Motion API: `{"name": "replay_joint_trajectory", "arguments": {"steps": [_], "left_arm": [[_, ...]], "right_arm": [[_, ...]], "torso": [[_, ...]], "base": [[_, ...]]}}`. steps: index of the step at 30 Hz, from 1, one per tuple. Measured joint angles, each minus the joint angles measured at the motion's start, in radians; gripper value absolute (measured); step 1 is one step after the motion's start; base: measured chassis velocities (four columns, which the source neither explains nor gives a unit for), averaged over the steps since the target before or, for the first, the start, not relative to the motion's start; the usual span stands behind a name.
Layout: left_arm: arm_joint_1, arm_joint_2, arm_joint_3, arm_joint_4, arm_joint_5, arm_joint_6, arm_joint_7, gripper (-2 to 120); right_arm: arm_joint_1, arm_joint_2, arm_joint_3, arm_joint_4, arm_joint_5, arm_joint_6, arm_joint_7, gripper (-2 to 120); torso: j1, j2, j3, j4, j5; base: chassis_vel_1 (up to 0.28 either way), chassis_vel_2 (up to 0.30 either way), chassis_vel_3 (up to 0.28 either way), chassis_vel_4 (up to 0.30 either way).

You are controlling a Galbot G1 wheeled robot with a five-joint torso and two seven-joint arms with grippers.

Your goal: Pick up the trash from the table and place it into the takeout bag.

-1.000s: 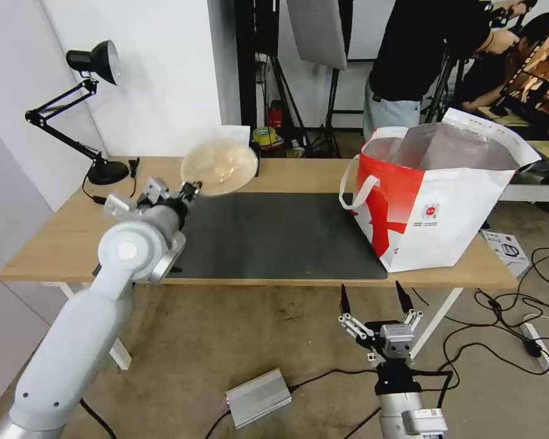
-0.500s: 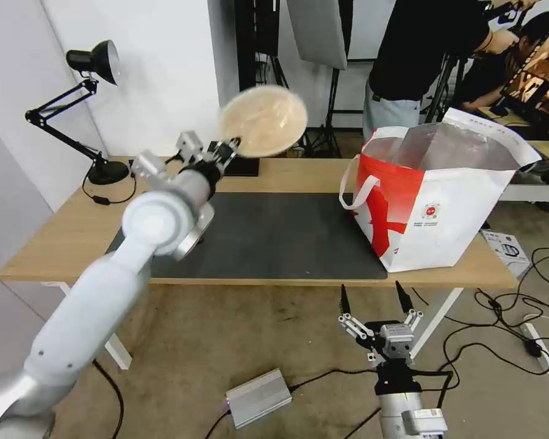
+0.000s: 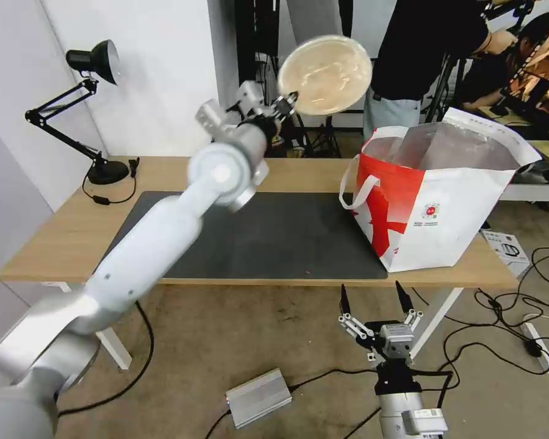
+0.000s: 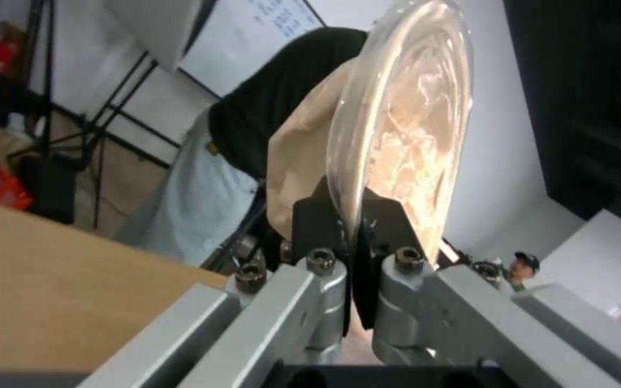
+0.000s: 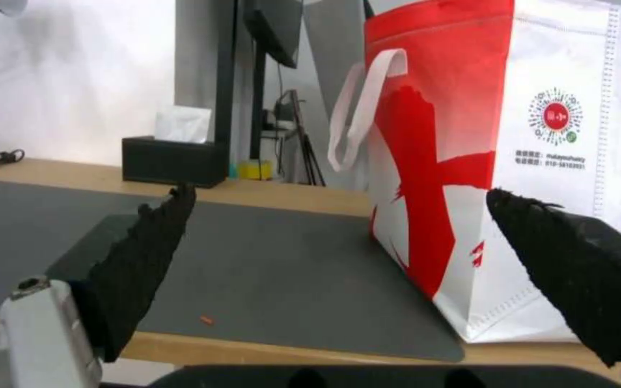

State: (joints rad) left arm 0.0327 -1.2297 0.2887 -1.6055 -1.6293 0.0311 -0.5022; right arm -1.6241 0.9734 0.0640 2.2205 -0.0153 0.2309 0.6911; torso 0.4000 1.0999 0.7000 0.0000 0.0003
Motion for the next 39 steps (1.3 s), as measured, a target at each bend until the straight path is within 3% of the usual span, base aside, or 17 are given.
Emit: {"name": "replay_joint_trajectory", "arguments": {"steps": [6,14,18,28,39], "left_arm": [[-0.091,-0.112,0.072,0.149,0.057,-0.005,0.053,0],[-0.133,-0.172,0.17,0.283,0.149,-0.015,0.149,0],[-0.137,-0.181,0.209,0.306,0.194,-0.013,0.188,0],[-0.147,-0.199,0.337,0.397,0.468,-0.009,0.3,0],[-0.152,-0.211,0.397,0.44,0.554,-0.014,0.337,0]], "right_arm": [[0.0,0.0,0.0,0.0,0.0,0.0,0.0,100],[0.0,0.0,0.0,0.0,0.0,0.0,0.0,100],[0.0,0.0,0.0,0.0,0.0,0.0,0.0,100],[0.0,0.0,0.0,0.0,0.0,0.0,0.0,100],[0.0,0.0,0.0,0.0,0.0,0.0,0.0,100]], "torso": [[0.0,0.0,0.0,-0.0002,0.0001],[0.0,0.0,0.0,0.0002,-0.0002],[0.0,0.0,0.0,-0.0001,-0.0002],[0.0,0.0,0.0,0.0001,-0.0002],[0.0,0.0,0.0,0.0,-0.0002]], "base": [[0.0,0.0,0.0,0.0],[0.0,0.0,0.0,0.0],[0.0,0.0,0.0,0.0],[0.0,0.0,0.0,0.0],[0.0,0.0,0.0,0.0]]}}
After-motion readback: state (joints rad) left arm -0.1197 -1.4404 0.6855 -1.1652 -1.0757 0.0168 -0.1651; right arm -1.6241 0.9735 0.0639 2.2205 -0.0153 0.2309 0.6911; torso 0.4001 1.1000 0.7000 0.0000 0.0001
